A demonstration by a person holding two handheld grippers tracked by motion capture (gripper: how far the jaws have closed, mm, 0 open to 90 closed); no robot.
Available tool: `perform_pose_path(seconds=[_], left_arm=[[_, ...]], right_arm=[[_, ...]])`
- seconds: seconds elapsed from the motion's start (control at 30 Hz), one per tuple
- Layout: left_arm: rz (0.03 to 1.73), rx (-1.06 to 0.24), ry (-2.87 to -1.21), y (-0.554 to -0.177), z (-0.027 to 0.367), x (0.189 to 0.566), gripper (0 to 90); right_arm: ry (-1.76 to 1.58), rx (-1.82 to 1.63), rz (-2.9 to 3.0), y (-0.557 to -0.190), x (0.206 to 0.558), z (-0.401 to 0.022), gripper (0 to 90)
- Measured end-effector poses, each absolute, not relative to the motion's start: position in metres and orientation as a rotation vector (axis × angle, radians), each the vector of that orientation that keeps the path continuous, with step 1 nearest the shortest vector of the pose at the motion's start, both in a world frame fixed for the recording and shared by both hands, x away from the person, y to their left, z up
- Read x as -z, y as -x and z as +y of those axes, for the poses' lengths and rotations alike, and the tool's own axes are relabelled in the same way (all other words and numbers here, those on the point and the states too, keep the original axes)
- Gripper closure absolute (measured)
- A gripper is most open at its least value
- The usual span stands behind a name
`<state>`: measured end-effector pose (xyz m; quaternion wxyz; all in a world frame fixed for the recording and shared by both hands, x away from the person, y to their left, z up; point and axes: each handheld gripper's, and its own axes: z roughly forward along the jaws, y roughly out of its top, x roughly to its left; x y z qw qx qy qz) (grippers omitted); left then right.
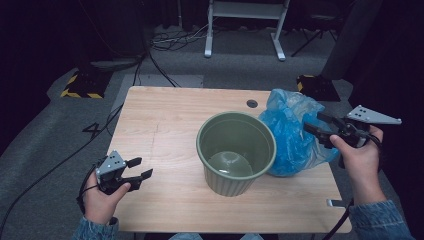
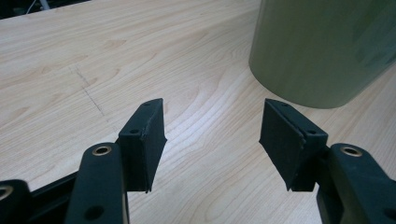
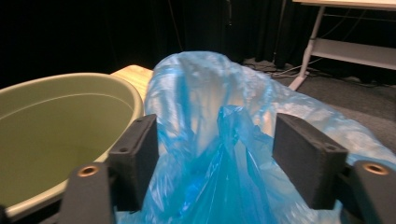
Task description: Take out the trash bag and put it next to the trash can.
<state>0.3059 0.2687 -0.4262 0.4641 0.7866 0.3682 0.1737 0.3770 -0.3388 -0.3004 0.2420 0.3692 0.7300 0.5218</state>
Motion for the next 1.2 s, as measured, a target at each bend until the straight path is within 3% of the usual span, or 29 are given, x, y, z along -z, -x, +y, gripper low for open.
perform_pose_path(seconds=[0.5, 1.2], left_arm=[[0.906, -0.399, -1.995, -0.3, 0.261, 0.434, 38.0], [0.986, -0.384, -2.052, -0.294, 0.276, 0.463, 37.1]], right_arm=[[-1.051, -1.349, 1.978, -0.31, 0.32, -0.379, 30.8], [-1.223, -1.168, 2.074, -0.293, 0.418, -0.404, 28.8]])
